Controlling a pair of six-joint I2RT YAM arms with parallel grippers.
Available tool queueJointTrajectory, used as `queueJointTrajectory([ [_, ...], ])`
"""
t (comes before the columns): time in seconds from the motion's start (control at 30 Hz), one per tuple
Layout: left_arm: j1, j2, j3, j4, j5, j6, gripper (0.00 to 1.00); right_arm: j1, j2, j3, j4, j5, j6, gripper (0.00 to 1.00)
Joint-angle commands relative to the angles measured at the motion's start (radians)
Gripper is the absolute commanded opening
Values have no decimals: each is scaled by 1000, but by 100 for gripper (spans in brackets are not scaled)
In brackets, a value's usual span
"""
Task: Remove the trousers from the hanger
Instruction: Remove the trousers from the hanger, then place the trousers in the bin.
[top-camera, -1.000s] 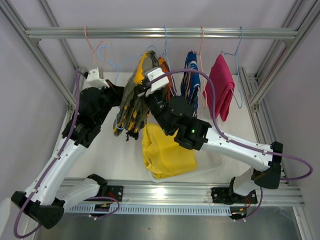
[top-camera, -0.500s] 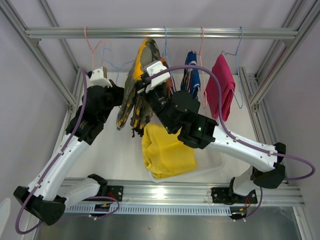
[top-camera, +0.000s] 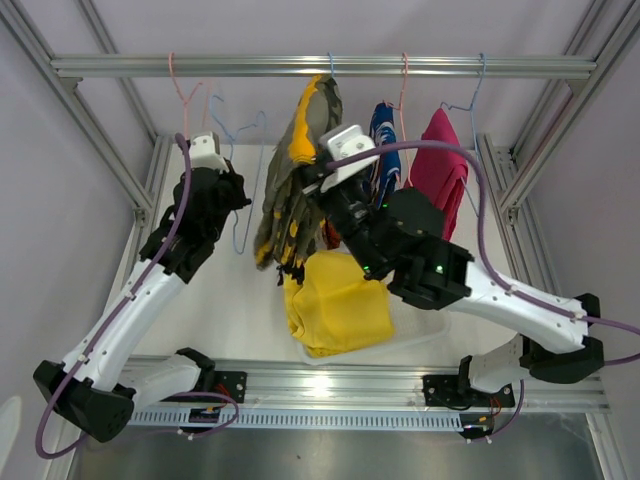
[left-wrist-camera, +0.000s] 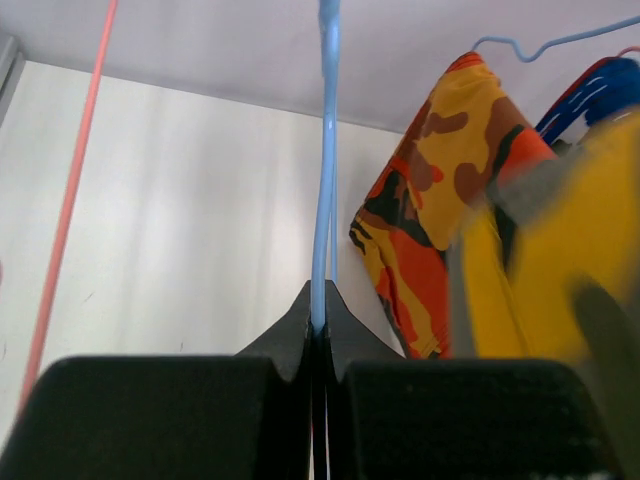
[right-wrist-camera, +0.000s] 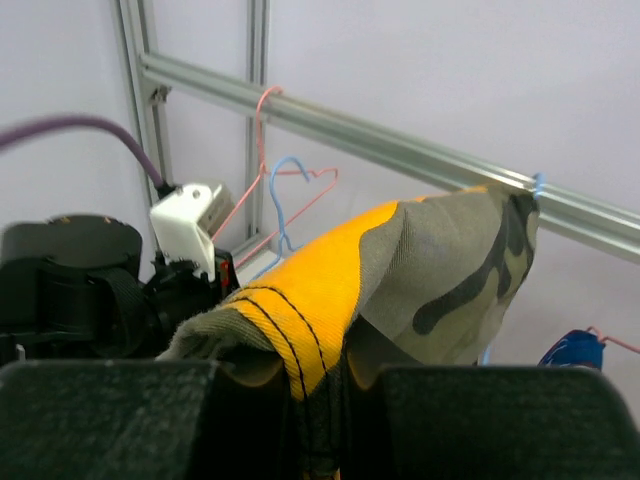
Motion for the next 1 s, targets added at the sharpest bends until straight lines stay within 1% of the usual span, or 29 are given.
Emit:
queueJointTrajectory([
  [0.0, 6, 17, -1, 59, -49, 38, 0, 23, -127, 46, 142, 0, -28, 0],
  [0.07, 6, 13, -3, 68, -43, 41, 1, 25, -150, 40, 131, 6, -27, 0],
  [0.2, 6, 2, -4, 73, -34, 44, 0, 28, -202, -26, 122, 16, -11, 0],
  [0.3, 6, -10, -7, 77, -35, 47, 0, 29, -259, -141, 166, 43, -5, 0],
  [0.33, 6, -13, -7, 80, -35, 50, 0, 28, -276, -211, 177, 52, 4, 0],
  [0.4, 6, -18, -7, 82, -37, 55, 0, 28, -329, -273, 187, 62, 25, 0],
  [0.67, 3, -44, -12, 86, -43, 61, 0, 29, -521, -569, 182, 117, 131, 0],
  [0.97, -19, -47, -14, 94, -61, 81, 0, 29, -711, -759, 125, 203, 217, 0],
])
